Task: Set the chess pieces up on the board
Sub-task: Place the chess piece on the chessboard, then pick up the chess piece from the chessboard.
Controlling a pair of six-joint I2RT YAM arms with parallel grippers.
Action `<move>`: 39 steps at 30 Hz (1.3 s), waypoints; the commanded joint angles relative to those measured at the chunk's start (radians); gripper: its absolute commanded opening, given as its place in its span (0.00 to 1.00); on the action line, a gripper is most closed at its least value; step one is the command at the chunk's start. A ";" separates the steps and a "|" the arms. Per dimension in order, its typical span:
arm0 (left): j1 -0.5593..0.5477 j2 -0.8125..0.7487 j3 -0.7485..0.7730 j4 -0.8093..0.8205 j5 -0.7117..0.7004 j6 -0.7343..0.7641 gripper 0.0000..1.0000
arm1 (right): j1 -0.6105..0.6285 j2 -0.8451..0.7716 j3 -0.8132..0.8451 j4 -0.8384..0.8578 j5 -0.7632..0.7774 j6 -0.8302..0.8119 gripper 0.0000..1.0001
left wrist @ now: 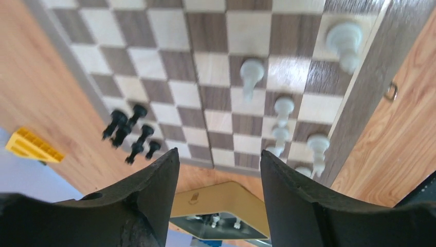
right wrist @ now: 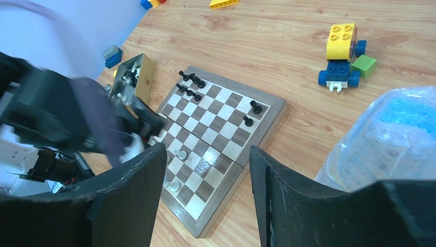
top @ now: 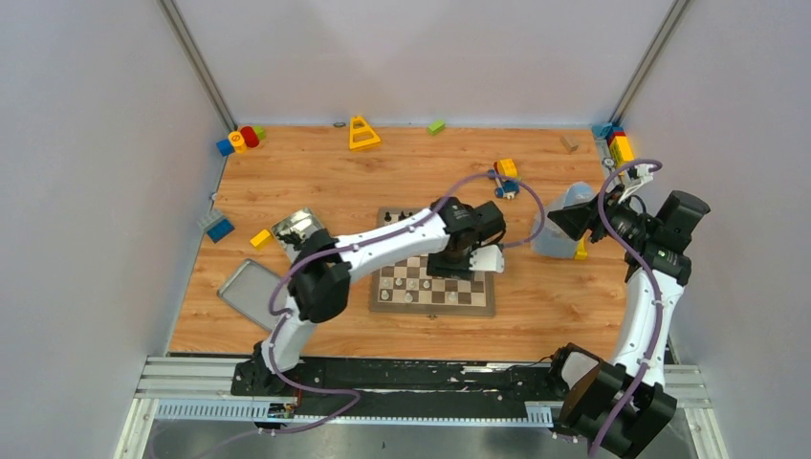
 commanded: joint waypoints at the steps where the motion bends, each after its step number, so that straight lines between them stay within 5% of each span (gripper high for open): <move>1: 0.058 -0.273 -0.122 0.164 0.017 -0.017 0.68 | -0.007 -0.028 0.044 0.016 0.037 -0.002 0.62; 8: 0.288 -0.525 -0.393 0.315 0.130 -0.134 0.73 | 0.130 -0.027 0.064 -0.025 0.139 -0.087 0.65; 13: 0.547 -0.702 -0.509 0.385 0.292 -0.225 0.78 | 0.610 0.042 0.045 -0.082 0.497 -0.307 0.67; 20: 0.711 -0.847 -0.620 0.428 0.382 -0.266 0.89 | 0.952 0.308 0.084 -0.102 0.686 -0.431 0.69; 33: 0.770 -0.913 -0.676 0.440 0.410 -0.268 0.93 | 1.144 0.588 0.185 -0.107 0.812 -0.499 0.63; 39: 0.771 -0.912 -0.682 0.446 0.413 -0.267 0.93 | 1.177 0.642 0.202 -0.111 0.827 -0.501 0.49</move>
